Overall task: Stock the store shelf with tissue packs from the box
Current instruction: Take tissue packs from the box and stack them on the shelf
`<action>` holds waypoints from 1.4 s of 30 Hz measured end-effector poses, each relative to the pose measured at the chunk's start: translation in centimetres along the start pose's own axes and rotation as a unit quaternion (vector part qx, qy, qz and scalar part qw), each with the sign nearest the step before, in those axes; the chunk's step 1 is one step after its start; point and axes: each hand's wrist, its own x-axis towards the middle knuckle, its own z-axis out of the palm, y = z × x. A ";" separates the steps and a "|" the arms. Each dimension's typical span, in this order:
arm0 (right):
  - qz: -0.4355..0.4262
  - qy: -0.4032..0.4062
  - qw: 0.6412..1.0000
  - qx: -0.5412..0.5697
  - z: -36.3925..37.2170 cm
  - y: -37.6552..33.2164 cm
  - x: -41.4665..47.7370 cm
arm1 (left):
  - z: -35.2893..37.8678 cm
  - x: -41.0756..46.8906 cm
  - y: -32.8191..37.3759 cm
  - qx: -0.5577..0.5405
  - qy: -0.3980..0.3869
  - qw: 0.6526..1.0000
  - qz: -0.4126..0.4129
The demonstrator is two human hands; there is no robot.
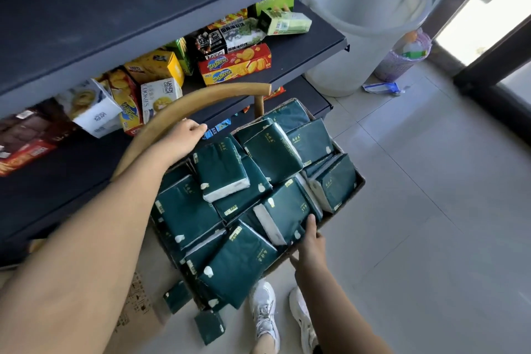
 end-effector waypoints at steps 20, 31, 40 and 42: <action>-0.374 -0.246 0.615 -0.649 -7.2 -18.1 -5.7 | 10.3 -25.9 2.5 -0.196 0.294 0.925 -0.139; -0.423 -0.217 0.509 -0.717 -3.2 -18.9 -4.4 | 11.9 -23.3 4.8 -0.198 0.316 0.908 -0.191; -0.366 -0.157 0.614 -0.681 4.9 -17.9 -1.0 | 7.9 -12.9 0.4 -0.272 0.265 0.905 -0.193; -0.360 -0.141 0.642 -0.662 5.9 -17.0 -0.4 | 6.9 -11.0 -0.5 -0.282 0.256 0.904 -0.194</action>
